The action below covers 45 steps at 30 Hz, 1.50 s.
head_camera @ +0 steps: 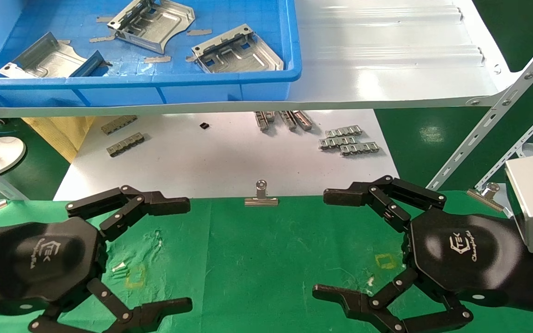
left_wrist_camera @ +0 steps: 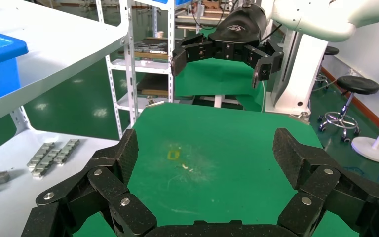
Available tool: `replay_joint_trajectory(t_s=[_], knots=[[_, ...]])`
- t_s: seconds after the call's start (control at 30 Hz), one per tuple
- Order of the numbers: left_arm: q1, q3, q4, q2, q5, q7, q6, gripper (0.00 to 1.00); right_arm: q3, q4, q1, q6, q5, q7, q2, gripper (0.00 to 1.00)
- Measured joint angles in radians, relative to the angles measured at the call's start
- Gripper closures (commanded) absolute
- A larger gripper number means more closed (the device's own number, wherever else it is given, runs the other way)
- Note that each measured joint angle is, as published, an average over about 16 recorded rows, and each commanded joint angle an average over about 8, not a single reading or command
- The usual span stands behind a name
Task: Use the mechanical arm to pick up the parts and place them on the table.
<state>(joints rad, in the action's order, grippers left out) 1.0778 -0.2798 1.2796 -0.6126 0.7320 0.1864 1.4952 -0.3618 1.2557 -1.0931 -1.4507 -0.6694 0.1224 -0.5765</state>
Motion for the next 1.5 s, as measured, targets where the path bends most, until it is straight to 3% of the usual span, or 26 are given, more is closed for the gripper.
replay_joint_trajectory(t_s=[0.33, 0.6, 1.5], knots=[[0.000, 0.000, 0.000, 0.000, 0.000, 0.000, 0.000, 0.00, 0.000, 0.000, 0.000, 0.000, 0.000, 0.000, 0.000, 0.01], [0.000, 0.000, 0.000, 0.000, 0.000, 0.000, 0.000, 0.00, 0.000, 0.000, 0.000, 0.000, 0.000, 0.000, 0.000, 1.00], [0.000, 0.000, 0.000, 0.000, 0.000, 0.000, 0.000, 0.00, 0.000, 0.000, 0.000, 0.000, 0.000, 0.000, 0.000, 1.00]])
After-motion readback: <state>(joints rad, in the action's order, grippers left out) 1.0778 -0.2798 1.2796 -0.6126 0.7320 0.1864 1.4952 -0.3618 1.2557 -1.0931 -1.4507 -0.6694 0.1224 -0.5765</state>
